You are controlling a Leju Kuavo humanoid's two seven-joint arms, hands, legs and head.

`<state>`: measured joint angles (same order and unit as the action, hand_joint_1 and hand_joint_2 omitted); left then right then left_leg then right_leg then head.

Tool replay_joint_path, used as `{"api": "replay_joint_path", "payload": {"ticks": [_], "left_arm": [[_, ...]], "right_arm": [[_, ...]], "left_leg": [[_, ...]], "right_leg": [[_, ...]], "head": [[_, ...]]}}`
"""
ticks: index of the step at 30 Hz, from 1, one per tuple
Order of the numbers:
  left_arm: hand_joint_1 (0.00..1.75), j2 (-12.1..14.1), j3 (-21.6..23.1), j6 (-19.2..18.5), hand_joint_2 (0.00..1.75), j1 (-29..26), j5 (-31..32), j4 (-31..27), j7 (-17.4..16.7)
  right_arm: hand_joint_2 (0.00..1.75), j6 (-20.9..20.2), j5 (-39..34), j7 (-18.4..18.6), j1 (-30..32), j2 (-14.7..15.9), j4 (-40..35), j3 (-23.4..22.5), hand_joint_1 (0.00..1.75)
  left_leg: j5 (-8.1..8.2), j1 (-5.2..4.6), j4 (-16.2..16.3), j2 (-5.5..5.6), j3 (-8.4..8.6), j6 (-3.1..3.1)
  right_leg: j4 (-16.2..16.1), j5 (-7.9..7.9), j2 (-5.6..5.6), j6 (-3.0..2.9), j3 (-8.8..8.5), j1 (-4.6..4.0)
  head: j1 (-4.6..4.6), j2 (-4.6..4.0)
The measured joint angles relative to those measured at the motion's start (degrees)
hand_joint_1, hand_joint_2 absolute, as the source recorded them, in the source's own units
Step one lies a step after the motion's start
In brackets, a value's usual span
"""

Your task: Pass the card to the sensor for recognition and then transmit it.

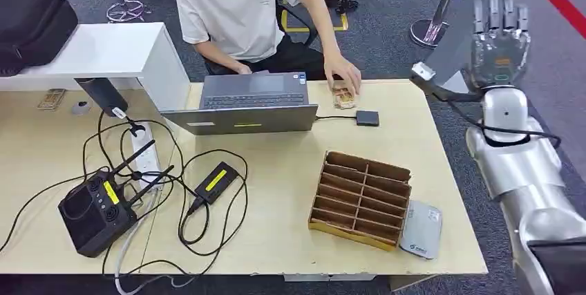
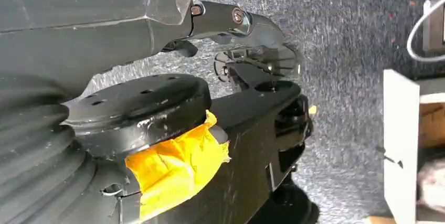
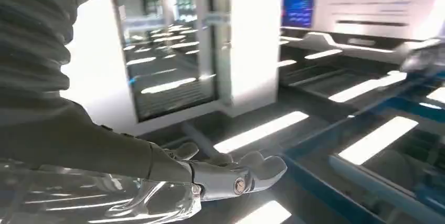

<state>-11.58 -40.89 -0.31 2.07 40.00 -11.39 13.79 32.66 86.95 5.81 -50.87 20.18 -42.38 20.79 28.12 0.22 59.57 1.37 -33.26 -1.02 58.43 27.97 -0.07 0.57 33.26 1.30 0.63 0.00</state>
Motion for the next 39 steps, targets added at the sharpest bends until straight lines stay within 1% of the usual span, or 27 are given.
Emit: {"api": "replay_joint_path", "payload": {"ticks": [3, 5, 7, 9, 11, 14, 15, 17, 18, 20, 22, 23, 24, 26, 27, 29, 31, 33, 35, 37, 38, 39], "left_arm": [[0.00, 0.0, -1.3, 0.4, 1.75, -0.1, -0.4, 0.0, -0.5], [0.00, 0.1, -1.9, 0.6, 1.75, -0.3, -0.6, 0.0, -0.6], [0.00, 0.2, -2.6, 0.6, 1.75, -0.2, -1.1, 0.0, -0.6], [0.00, 0.2, -3.2, 0.6, 1.75, -0.3, -1.2, 0.0, -0.6], [0.00, 0.3, -3.7, 0.7, 1.75, -0.3, -1.2, 0.0, -0.6], [0.00, 0.3, -4.1, 0.7, 1.75, -0.1, -1.2, 0.0, -0.6], [0.00, 0.3, -4.2, 0.7, 1.75, -0.1, -1.3, 0.0, -0.6], [0.00, 0.3, -4.4, 0.8, 1.75, 0.0, -1.6, 0.0, -0.7], [0.00, 0.2, -4.7, 0.8, 1.75, 0.0, -1.8, 0.0, -0.7], [0.00, 0.2, -5.3, 1.0, 1.75, -0.1, -2.2, 0.0, -1.2], [0.00, 0.2, -6.1, 1.0, 1.75, -0.2, -3.1, 0.0, -1.8], [0.00, 0.2, -6.6, 1.0, 1.75, -0.3, -3.2, 0.0, -1.9], [0.00, 0.1, -7.0, 1.3, 1.75, -0.3, -3.2, 0.0, -2.6], [0.00, 0.1, -7.4, 1.9, 1.75, -0.3, -2.7, 0.0, -3.8], [0.00, 0.1, -7.5, 2.1, 1.75, -0.3, -2.1, 0.0, -4.3], [0.00, 0.1, -7.6, 2.5, 1.75, -0.3, -1.3, 0.0, -4.8], [0.00, 0.1, -7.6, 2.5, 1.75, -0.2, -0.8, 0.0, -5.3], [0.00, 0.0, -7.6, 2.5, 1.75, -0.2, -0.3, 0.0, -5.5], [0.00, 0.0, -7.6, 2.7, 1.75, -0.1, 0.0, 0.0, -5.6], [0.00, 0.0, -7.6, 3.0, 1.75, 0.0, 0.2, 0.0, -5.8], [0.00, 0.0, -7.6, 3.2, 1.75, 0.1, 0.4, 0.0, -5.8], [0.00, 0.0, -7.6, 3.4, 1.75, 0.2, 0.6, 0.0, -5.9]], "right_arm": [[1.75, -0.7, -1.2, -0.4, 1.0, 7.4, 0.0, -2.5, 0.00], [1.75, -1.9, -1.2, -0.4, 2.4, 12.3, 0.2, -4.3, 0.00], [1.75, -4.0, 0.0, 0.5, 4.3, 16.8, 0.3, -5.9, 0.00], [1.75, -4.5, 0.1, 0.5, 6.3, 20.5, 0.6, -7.4, 0.00], [1.75, -4.6, 0.0, 0.4, 7.9, 23.6, 0.8, -8.8, 0.00], [1.75, -4.9, 0.2, 0.3, 9.0, 25.8, 0.8, -9.6, 0.00], [1.75, -5.6, 0.7, 0.6, 9.3, 26.5, 0.8, -9.8, 0.00], [1.75, -9.2, 1.5, 3.3, 10.6, 28.3, 1.0, -10.4, 0.00], [1.75, -11.6, 1.3, 5.2, 12.0, 30.1, 1.4, -11.2, 0.00], [1.75, -15.3, -0.2, 6.4, 16.1, 33.6, 2.9, -13.5, 0.00], [1.75, -20.6, -3.3, 6.5, 22.9, 37.2, 5.7, -17.5, 0.00], [1.75, -23.1, -5.3, 6.7, 26.8, 38.5, 7.9, -20.3, 0.00], [1.75, -24.3, -7.4, 6.7, 31.1, 39.2, 10.5, -23.3, 0.00], [1.75, -25.0, -11.6, 6.9, 38.5, 39.3, 16.0, -29.8, 0.00], [1.75, -26.1, -13.2, 7.4, 41.7, 38.9, 18.6, -32.7, 0.00], [1.75, -29.5, -15.5, 9.7, 46.4, 37.0, 23.2, -37.6, 0.00], [1.75, -33.0, -17.3, 12.6, 49.4, 34.3, 26.3, -41.0, 0.00], [1.75, -35.6, -18.6, 15.5, 51.2, 30.4, 28.3, -43.9, 0.00], [1.75, -37.2, -19.2, 17.5, 52.3, 26.0, 29.5, -45.8, 0.00], [1.75, -37.7, -19.3, 18.8, 52.8, 21.1, 30.3, -47.1, 0.00], [1.75, -37.7, -19.3, 19.1, 52.9, 19.2, 30.4, -47.6, 0.00], [1.75, -37.7, -19.5, 19.1, 52.9, 16.7, 30.7, -48.1, 0.00]], "left_leg": [[0.03, 0.00, 0.0, 0.30, -0.12, 0.05], [0.10, 0.00, 0.0, 0.29, -0.16, 0.15], [0.13, -0.01, 0.0, 0.29, -0.17, 0.19], [0.14, -0.01, 0.0, 0.31, -0.25, 0.20], [0.20, -0.03, 0.0, 0.15, -0.23, 0.29], [0.25, -0.02, 0.0, -0.13, -0.08, 0.36], [0.25, -0.02, 0.0, -0.15, -0.02, 0.36], [0.24, -0.02, 0.0, -0.08, 0.04, 0.36], [0.22, -0.01, 0.1, 0.13, 0.04, 0.37], [0.21, 0.00, 0.1, 0.70, -0.01, 0.39], [0.26, 0.03, 0.0, 1.12, 0.00, 0.45], [0.33, 0.06, 0.0, 1.28, 0.01, 0.48], [0.38, 0.06, 0.0, 1.36, 0.06, 0.52], [0.48, 0.05, 0.0, 1.41, 0.03, 0.62], [0.56, 0.03, 0.0, 1.40, 0.05, 0.66], [0.62, 0.02, -0.1, 1.23, 0.11, 0.73], [0.74, 0.02, -0.1, 0.96, 0.23, 0.67], [0.76, 0.04, -0.2, 0.59, 0.38, 0.64], [0.77, 0.05, -0.2, 0.31, 0.50, 0.63], [0.77, 0.05, -0.3, 0.10, 0.62, 0.62], [0.77, 0.06, -0.3, -0.01, 0.68, 0.62], [0.77, 0.06, -0.3, -0.08, 0.72, 0.61]], "right_leg": [[0.0, 0.03, -0.29, 0.04, -0.03, 0.00], [0.0, 0.04, -0.28, 0.05, -0.02, 0.00], [0.0, 0.06, -0.30, 0.08, -0.02, 0.00], [0.0, 0.10, -0.36, 0.14, -0.02, 0.00], [0.0, 0.10, -0.18, 0.14, 0.00, 0.00], [0.0, 0.09, 0.11, 0.13, 0.00, 0.00], [0.0, 0.09, 0.13, 0.13, 0.02, 0.00], [0.0, 0.11, 0.06, 0.14, -0.01, -0.01], [0.0, 0.17, -0.16, 0.23, -0.02, -0.01], [-0.1, 0.34, -0.71, 0.35, -0.22, -0.02], [-0.2, 0.51, -1.11, 0.42, -0.50, -0.05], [-0.2, 0.59, -1.24, 0.43, -0.63, -0.07], [-0.3, 0.69, -1.36, 0.46, -0.70, -0.08], [-0.3, 0.75, -1.44, 0.44, -0.79, -0.08], [-0.3, 0.77, -1.42, 0.46, -0.78, -0.05], [-0.3, 0.81, -1.21, 0.41, -0.76, -0.03], [-0.3, 0.81, -0.93, 0.40, -0.75, -0.04], [-0.3, 0.81, -0.58, 0.39, -0.77, -0.07], [-0.3, 0.80, -0.31, 0.38, -0.80, -0.07], [-0.3, 0.77, -0.09, 0.33, -0.80, -0.08], [-0.3, 0.76, 0.00, 0.32, -0.82, -0.09], [-0.3, 0.75, 0.05, 0.30, -0.83, -0.08]], "head": [[-0.02, 0.00], [0.00, 0.00], [0.00, 0.00], [0.00, 0.00], [0.00, 0.00], [0.02, 0.00], [0.00, 0.00], [0.04, 0.00], [0.02, 0.00], [0.00, 0.00], [0.00, 0.00], [0.00, 0.00], [-0.02, 0.00], [0.00, 0.00], [0.02, 0.00], [0.04, 0.00], [-0.02, 0.00], [0.00, 0.00], [0.09, 0.00], [-0.02, 0.00], [0.07, 0.00], [0.02, 0.00]]}}
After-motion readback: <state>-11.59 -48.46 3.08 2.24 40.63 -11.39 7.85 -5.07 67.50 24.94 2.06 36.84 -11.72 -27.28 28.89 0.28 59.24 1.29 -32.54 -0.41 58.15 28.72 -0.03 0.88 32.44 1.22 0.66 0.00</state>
